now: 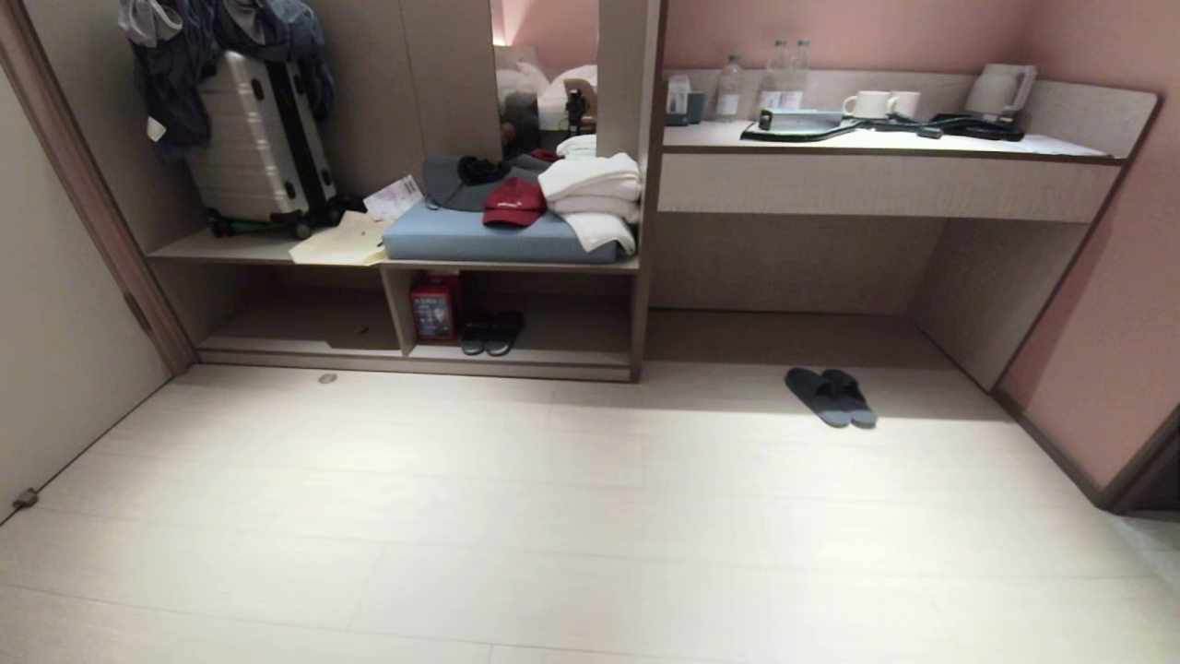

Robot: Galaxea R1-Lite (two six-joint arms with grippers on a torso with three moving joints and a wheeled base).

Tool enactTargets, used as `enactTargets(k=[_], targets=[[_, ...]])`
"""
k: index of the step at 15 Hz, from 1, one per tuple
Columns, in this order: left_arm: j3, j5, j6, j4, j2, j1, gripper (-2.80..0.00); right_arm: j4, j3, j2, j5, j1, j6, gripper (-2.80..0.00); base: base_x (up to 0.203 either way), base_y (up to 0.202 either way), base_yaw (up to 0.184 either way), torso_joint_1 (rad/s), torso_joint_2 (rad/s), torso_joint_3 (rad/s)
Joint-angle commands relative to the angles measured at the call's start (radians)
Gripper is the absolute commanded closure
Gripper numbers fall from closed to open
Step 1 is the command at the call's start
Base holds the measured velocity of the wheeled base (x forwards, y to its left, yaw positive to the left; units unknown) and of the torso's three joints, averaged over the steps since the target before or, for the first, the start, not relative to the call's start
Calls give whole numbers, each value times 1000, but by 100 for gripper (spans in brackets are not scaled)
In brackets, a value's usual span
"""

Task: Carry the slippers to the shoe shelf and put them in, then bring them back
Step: Pick up the slippers on the floor

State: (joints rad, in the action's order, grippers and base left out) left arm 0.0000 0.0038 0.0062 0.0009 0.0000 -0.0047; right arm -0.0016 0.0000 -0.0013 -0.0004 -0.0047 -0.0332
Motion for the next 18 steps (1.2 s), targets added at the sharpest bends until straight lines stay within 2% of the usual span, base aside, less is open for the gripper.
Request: enactTargets(k=[1, 18], targets=[[2, 1, 0, 1, 2, 0, 0, 0, 0, -2, 0, 0, -1, 0, 194, 0, 4, 2, 4, 5], [2, 1, 0, 1, 2, 0, 0, 0, 0, -2, 0, 0, 2, 0, 197, 0, 0, 1, 1, 2]])
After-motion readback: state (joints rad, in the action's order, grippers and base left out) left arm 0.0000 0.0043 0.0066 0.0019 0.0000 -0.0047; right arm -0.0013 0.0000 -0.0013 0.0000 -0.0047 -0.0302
